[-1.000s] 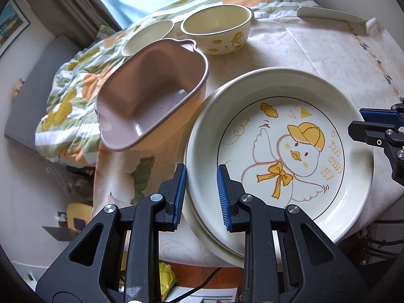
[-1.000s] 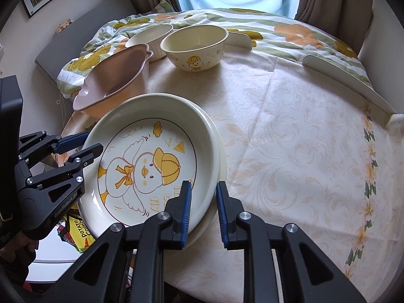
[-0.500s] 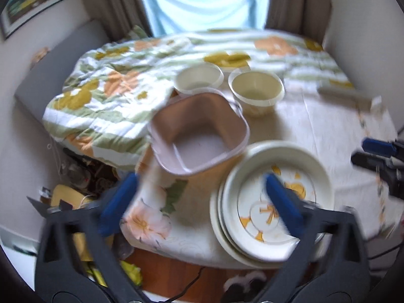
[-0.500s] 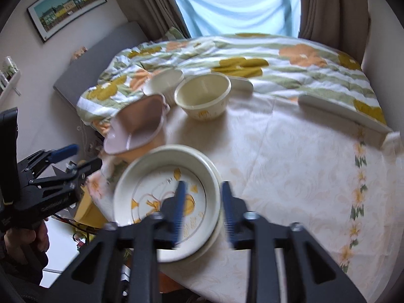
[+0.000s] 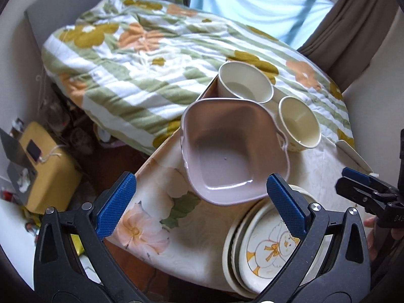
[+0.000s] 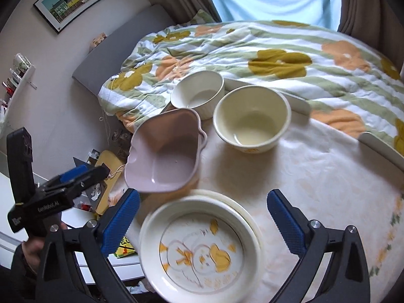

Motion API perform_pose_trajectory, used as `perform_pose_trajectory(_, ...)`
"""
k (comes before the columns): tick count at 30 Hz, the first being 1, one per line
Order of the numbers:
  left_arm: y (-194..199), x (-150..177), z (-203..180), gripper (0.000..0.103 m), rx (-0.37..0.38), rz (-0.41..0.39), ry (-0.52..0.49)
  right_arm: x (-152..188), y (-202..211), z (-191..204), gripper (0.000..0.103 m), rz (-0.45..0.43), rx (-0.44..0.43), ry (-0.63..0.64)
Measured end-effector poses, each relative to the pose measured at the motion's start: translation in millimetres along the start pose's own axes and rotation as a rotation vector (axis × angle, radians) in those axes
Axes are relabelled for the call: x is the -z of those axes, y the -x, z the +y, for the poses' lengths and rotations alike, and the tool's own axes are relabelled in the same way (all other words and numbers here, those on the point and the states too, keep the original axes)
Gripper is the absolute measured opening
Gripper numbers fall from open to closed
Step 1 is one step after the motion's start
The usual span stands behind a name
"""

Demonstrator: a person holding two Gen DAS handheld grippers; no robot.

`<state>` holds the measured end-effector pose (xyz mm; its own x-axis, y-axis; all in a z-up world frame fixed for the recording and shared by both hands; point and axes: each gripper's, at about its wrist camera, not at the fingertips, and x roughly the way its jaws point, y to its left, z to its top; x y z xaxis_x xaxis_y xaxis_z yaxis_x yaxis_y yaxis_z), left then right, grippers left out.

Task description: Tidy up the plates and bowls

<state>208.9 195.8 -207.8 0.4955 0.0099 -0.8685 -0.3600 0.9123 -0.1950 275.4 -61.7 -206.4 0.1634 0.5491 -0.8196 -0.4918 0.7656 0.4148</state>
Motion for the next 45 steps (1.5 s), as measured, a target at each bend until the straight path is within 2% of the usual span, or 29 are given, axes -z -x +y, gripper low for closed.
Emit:
perform_pose_trajectory(5, -39.7, -12.3, 11.2, 0.09, 0.02, 0.076, 0.012, -15.4, -48.3, 3.2, 0.099, 0.069, -0.014, -0.03)
perform_pose_trajectory(6, -47.5, -14.1, 12.7, 0.088, 0.018, 0.094, 0.016, -18.4, -59.1, 2.5, 0.096, 0.087, -0.017, -0.038)
perform_pose_trajectory(8, -62.0, -16.9, 13.8, 0.083, 0.03, 0.127, 0.016, -22.3, -75.2, -0.1, 0.07, 0.126, -0.03, -0.054)
perform_pose_trajectory(10, -74.4, -18.5, 12.6, 0.07, 0.035, 0.153, 0.005, -25.2, -88.0, -2.9, 0.062, 0.149, -0.014, -0.059)
perform_pose_trajectory(12, -85.1, -19.9, 12.2, 0.064, 0.04, 0.175, -0.006, -28.8, -96.5, -3.3, 0.058, 0.158, -0.005, -0.063)
perform_pose_trajectory(15, -94.9, -22.8, 12.7, 0.063, 0.052, 0.191, -0.011, -32.4, -103.1, -2.7, 0.051, 0.16, 0.007, -0.056)
perform_pose_trajectory(17, -98.7, -25.6, 13.0, 0.057, 0.056, 0.193, -0.021, -34.5, -105.8, -2.2, 0.047, 0.155, 0.0, -0.049)
perform_pose_trajectory(18, -99.9, -27.3, 12.9, 0.049, 0.056, 0.196, -0.031, -35.2, -107.7, -1.6, 0.046, 0.157, 0.001, -0.042)
perform_pose_trajectory(19, -101.7, -28.2, 12.6, 0.036, 0.057, 0.2, -0.036, -35.9, -110.0, -0.6, 0.038, 0.159, 0.005, -0.038)
perform_pose_trajectory(20, -103.4, -28.9, 12.3, 0.029, 0.065, 0.204, -0.039, -36.4, -112.1, -0.4, 0.029, 0.164, 0.006, -0.036)
perform_pose_trajectory(21, -105.0, -29.9, 12.9, 0.021, 0.07, 0.207, -0.041, -36.3, -113.1, -0.3, 0.027, 0.162, 0.001, -0.038)
perform_pose_trajectory(22, -105.8, -30.2, 12.8, 0.018, 0.07, 0.208, -0.047, -35.8, -113.6, 0.1, 0.019, 0.16, -0.002, -0.038)
perform_pose_trajectory(23, -106.0, -30.1, 12.4, 0.018, 0.071, 0.209, -0.053, -35.5, -114.0, 1.5, 0.014, 0.159, 0.005, -0.033)
perform_pose_trajectory(29, -96.0, -31.6, 5.8, 0.017, 0.064, 0.176, -0.108, -31.6, -107.1, 3.1, 0.014, 0.139, 0.024, -0.041)
perform_pose_trajectory(35, -64.9, -32.5, -1.5, 0.017, 0.048, 0.119, -0.14, -26.7, -85.5, 14.6, 0.014, 0.089, 0.002, -0.036)
perform_pose_trajectory(41, -10.2, -23.1, -27.3, 0.017, 0.052, 0.041, -0.176, -8.7, -30.8, 21.2, 0.014, 0.017, -0.022, -0.043)
perform_pose_trajectory(45, 28.0, -3.7, -59.2, 0.017, 0.072, 0.018, -0.2, 15.9, 16.7, 17.2, 0.014, -0.034, -0.02, -0.057)
